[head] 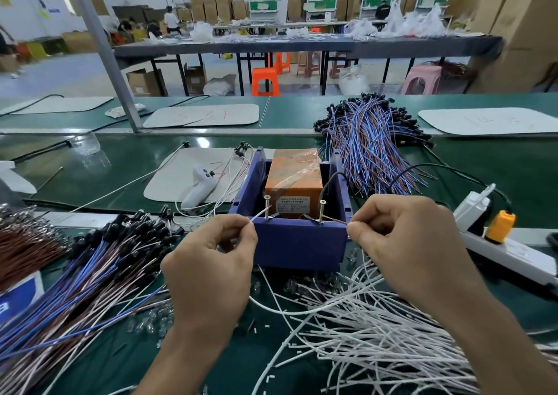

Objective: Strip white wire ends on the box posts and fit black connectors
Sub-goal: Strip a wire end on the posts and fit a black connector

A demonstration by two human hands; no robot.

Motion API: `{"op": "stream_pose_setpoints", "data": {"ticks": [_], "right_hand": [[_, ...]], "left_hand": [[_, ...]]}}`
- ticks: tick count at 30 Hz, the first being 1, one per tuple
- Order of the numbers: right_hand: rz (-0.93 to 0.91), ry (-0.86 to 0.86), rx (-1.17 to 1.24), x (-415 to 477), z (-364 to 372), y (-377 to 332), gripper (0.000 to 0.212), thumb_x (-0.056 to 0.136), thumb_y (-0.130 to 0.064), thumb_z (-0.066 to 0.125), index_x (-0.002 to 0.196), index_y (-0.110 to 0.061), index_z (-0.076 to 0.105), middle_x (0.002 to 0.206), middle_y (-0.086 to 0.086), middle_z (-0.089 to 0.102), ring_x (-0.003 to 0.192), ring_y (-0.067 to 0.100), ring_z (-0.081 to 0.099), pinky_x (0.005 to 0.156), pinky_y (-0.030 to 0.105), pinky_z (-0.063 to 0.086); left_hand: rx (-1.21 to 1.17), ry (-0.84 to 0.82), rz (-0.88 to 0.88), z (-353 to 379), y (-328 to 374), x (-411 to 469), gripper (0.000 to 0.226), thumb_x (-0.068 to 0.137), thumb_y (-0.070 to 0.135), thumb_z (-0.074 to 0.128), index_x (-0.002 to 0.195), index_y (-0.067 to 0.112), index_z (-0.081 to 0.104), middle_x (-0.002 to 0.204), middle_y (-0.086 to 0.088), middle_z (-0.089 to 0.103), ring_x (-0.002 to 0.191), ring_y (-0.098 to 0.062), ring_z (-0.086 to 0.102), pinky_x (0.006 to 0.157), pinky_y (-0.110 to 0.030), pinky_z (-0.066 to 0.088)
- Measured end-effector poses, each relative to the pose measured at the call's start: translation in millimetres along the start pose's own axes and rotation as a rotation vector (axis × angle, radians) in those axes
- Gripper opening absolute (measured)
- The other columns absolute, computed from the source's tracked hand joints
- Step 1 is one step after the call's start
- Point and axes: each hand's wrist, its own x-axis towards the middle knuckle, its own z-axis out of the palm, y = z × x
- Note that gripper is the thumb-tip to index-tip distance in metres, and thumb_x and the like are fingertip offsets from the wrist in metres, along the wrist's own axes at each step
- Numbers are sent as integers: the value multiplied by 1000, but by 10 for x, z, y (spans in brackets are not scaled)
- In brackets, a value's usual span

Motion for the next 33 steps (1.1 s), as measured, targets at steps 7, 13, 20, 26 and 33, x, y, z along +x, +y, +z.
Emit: {"op": "stream_pose_setpoints", "data": {"ticks": [7,13,20,26,33], "right_hand": [[-11,9,-1,-10,20,2,23,83,-22,79,64,-29,68,53,-20,64,53,3,62,53,15,44],[-20,28,-24,-8,25,-20,21,81,-22,79,63,-27,68,56,-18,65,54,4,61,57,18,46],[-34,-231,-89,-19,-165,-87,22,79,-24,79,62,-29,68,55,-20,65,54,1,61,61,10,45],[-11,-368,-123,-41,-210,-127,15,83,-29,76,69,-30,69,60,-18,67,56,1,60,52,14,41],[-70,-467,-205,-116,-63,-208,16,82,-36,71,67,-31,65,59,-12,63,56,3,55,49,14,35]], "left_hand": [[41,27,-16,-6,-19,10,27,78,17,85,74,39,72,63,30,63,75,0,67,66,-10,46],[20,13,-7,-19,-50,1,35,80,21,84,71,48,65,64,26,67,70,-4,67,65,-18,49],[-223,-114,70,-84,-49,-146,14,77,28,78,86,38,76,78,26,73,68,-2,72,64,-11,53],[-255,-302,184,-68,46,-307,36,81,37,72,116,42,71,81,24,74,60,-8,67,56,-16,50],[-189,-257,247,52,104,-478,21,88,38,71,107,35,78,95,25,75,88,3,70,75,-23,56]]}}
